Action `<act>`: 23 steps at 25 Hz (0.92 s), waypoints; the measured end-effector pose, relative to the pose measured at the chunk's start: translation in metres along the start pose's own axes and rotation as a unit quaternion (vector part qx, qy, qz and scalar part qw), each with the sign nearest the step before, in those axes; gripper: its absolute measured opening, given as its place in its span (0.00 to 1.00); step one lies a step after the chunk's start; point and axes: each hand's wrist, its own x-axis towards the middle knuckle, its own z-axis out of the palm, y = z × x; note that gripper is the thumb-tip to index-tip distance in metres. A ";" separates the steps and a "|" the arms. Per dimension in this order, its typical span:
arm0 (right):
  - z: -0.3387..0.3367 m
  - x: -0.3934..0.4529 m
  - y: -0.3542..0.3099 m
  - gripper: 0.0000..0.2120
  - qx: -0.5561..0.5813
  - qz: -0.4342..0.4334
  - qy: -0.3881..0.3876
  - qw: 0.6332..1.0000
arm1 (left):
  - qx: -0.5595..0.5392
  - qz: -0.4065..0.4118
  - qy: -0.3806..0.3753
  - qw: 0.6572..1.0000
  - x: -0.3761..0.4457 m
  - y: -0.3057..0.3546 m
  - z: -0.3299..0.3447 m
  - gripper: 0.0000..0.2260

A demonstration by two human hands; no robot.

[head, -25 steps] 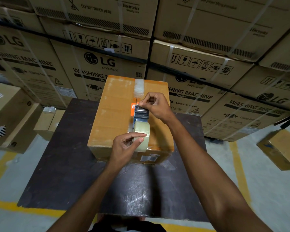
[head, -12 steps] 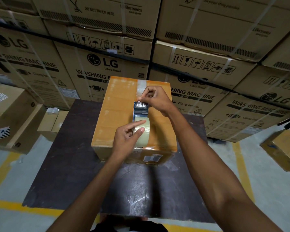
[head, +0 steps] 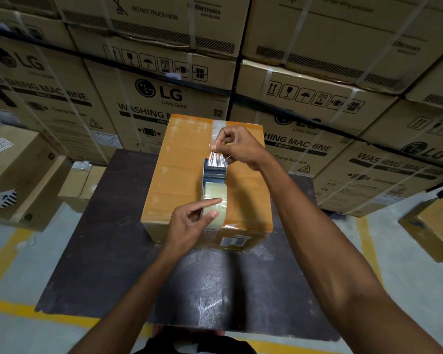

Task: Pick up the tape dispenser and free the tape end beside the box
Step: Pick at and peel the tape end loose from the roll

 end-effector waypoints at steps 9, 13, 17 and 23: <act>-0.017 0.005 -0.014 0.10 0.001 0.023 -0.061 0.998 | 0.013 -0.011 0.094 0.995 0.017 0.000 -0.015 0.25; -0.017 0.008 -0.018 0.10 -0.001 0.029 -0.083 0.996 | 0.037 -0.016 0.132 0.990 0.028 0.005 -0.021 0.11; -0.017 0.009 -0.020 0.10 -0.004 0.030 -0.091 0.995 | 0.036 -0.003 0.133 0.990 0.068 0.013 -0.035 0.05; -0.017 0.007 -0.019 0.10 0.007 0.028 -0.089 0.996 | 0.098 0.064 0.022 0.993 0.123 0.019 -0.041 0.07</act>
